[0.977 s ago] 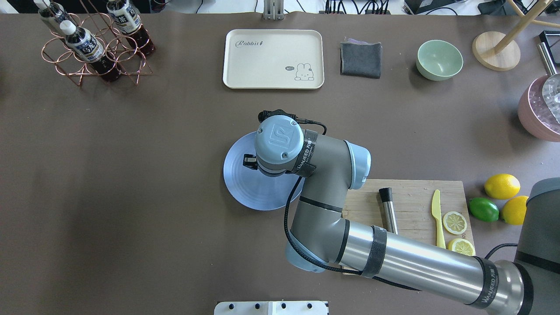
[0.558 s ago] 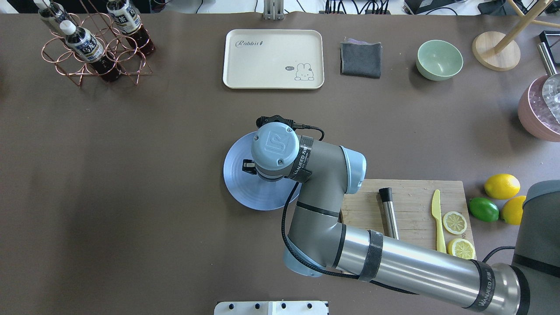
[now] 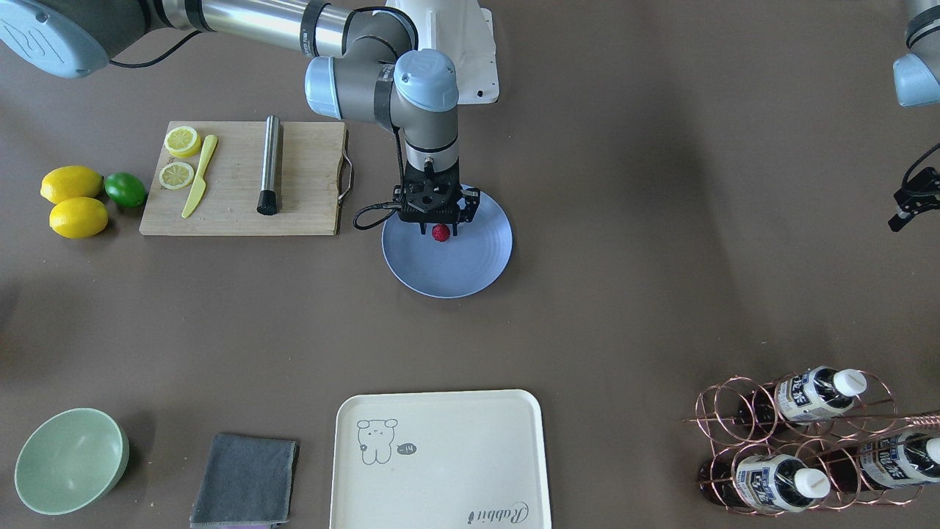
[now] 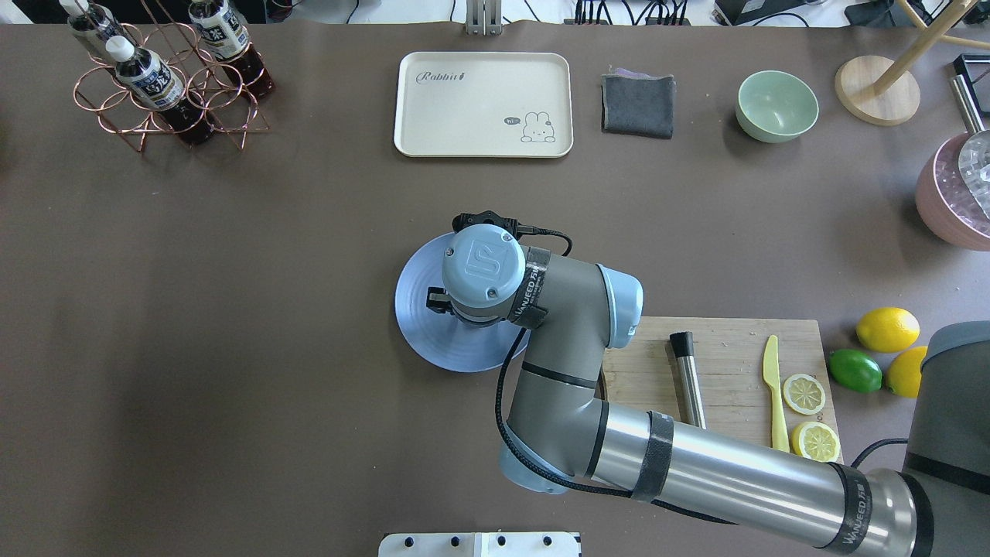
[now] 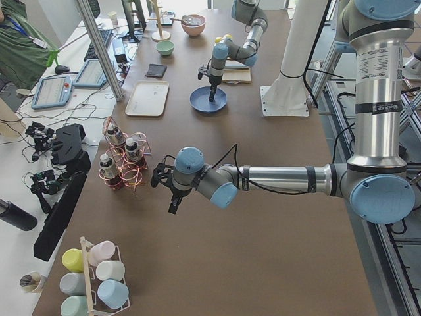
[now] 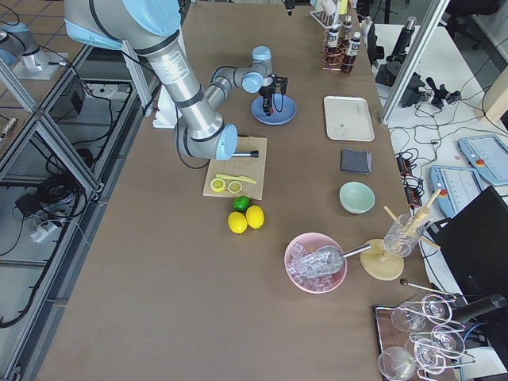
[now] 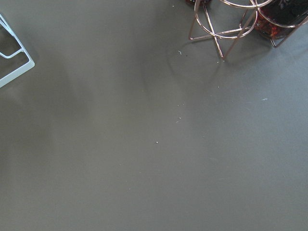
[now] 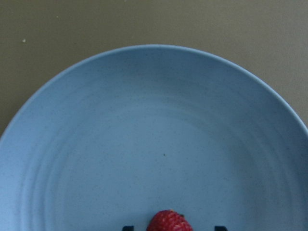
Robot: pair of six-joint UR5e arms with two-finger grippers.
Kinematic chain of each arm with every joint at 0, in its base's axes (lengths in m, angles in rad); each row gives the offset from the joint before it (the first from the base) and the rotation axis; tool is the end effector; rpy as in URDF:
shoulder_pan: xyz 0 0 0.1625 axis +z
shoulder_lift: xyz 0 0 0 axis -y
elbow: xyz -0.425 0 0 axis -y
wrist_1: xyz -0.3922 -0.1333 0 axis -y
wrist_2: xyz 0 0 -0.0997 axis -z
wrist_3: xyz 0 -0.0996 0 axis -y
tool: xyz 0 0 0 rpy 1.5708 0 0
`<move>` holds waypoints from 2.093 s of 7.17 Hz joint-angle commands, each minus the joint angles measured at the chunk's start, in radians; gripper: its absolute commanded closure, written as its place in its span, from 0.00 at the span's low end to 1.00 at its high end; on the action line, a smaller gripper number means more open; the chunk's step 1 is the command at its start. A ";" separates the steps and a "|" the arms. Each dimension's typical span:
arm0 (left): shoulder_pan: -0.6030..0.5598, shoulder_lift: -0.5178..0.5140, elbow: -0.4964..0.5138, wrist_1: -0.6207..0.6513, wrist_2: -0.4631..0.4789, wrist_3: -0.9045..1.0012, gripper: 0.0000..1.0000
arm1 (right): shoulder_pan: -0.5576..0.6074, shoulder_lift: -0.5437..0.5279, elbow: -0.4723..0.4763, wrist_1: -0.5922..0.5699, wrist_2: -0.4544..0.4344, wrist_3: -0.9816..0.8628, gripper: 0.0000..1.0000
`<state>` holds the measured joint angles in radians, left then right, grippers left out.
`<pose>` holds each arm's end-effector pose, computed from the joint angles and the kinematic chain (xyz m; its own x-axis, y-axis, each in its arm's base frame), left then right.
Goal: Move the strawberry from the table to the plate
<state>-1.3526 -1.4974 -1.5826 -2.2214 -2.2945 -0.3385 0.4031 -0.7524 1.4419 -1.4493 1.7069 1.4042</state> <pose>0.0392 -0.4877 0.6172 0.6747 0.2222 -0.7038 0.0467 0.9388 0.3412 -0.6457 -0.4056 0.1991 0.6742 0.1089 0.7304 -0.1890 0.9816 0.0281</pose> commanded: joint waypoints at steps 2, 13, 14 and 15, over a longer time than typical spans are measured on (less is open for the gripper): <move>-0.034 -0.004 0.006 0.037 -0.028 0.070 0.02 | 0.041 0.005 0.059 -0.014 0.040 0.002 0.00; -0.181 -0.060 -0.113 0.620 -0.011 0.467 0.02 | 0.983 -0.754 0.298 -0.189 0.613 -1.364 0.00; -0.183 -0.058 -0.111 0.621 -0.013 0.467 0.02 | 1.066 -0.755 0.238 -0.189 0.626 -1.462 0.00; -0.191 -0.055 -0.109 0.621 -0.013 0.467 0.02 | 1.124 -0.780 0.195 -0.183 0.626 -1.551 0.00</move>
<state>-1.5370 -1.5549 -1.6939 -1.6008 -2.3059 0.1281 1.4367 -1.5108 1.7026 -1.6371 2.3208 -0.0205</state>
